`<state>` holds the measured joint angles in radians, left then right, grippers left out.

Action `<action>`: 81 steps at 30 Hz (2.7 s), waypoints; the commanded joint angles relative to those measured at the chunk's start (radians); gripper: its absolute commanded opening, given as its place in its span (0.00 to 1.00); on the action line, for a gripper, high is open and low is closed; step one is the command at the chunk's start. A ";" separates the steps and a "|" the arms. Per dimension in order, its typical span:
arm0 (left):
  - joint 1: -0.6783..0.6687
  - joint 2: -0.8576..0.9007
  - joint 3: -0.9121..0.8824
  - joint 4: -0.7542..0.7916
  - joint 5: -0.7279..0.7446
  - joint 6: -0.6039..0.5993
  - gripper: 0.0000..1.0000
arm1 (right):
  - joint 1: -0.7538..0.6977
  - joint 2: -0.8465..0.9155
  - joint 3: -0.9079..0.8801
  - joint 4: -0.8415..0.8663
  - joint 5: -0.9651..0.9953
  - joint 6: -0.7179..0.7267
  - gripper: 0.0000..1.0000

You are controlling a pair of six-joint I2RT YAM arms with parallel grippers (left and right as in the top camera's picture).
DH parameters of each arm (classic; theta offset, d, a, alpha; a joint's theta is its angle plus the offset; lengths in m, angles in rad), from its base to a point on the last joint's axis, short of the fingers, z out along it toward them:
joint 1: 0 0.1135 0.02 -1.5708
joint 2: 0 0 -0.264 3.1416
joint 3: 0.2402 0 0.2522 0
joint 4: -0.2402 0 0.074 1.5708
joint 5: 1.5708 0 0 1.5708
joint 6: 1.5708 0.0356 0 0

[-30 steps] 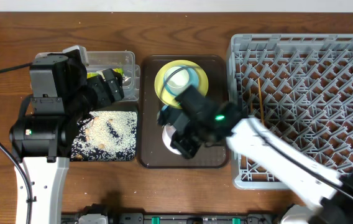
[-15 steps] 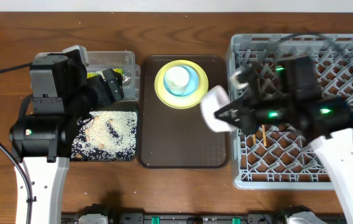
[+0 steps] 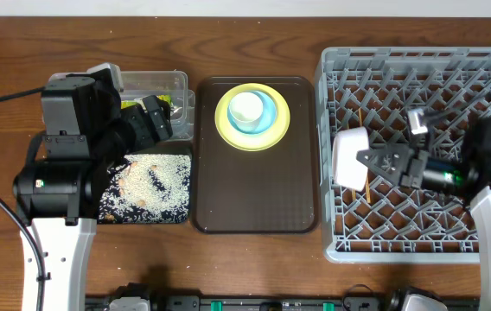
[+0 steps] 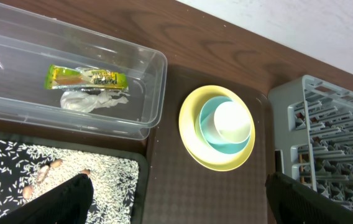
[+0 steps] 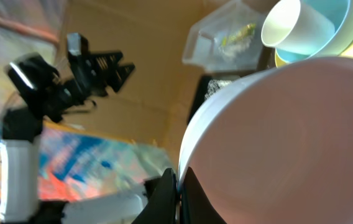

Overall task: Sort waste into correct bins and load items into the dishwasher rack
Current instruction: 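Lift the white bowl and carry it right into the dish rack, then lower the bowl upright into the rack's lower right area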

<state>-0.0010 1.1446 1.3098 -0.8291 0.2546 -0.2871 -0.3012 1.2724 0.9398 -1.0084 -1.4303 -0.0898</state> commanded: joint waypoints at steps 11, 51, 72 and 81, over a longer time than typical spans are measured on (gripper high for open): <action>0.005 0.006 0.009 0.001 -0.013 0.010 0.92 | -0.082 -0.006 -0.214 0.006 -0.128 -0.122 0.01; 0.005 0.006 0.009 0.001 -0.013 0.010 0.92 | -0.079 -0.005 -0.224 -0.018 0.369 -0.173 0.02; 0.005 0.006 0.009 0.001 -0.013 0.010 0.92 | -0.171 -0.005 -0.217 -0.032 0.566 -0.158 0.01; 0.005 0.006 0.009 0.001 -0.013 0.010 0.92 | -0.249 -0.005 -0.215 0.014 0.590 -0.158 0.02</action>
<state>-0.0010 1.1446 1.3098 -0.8295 0.2546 -0.2871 -0.5053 1.2476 0.7353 -1.0302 -1.1168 -0.2237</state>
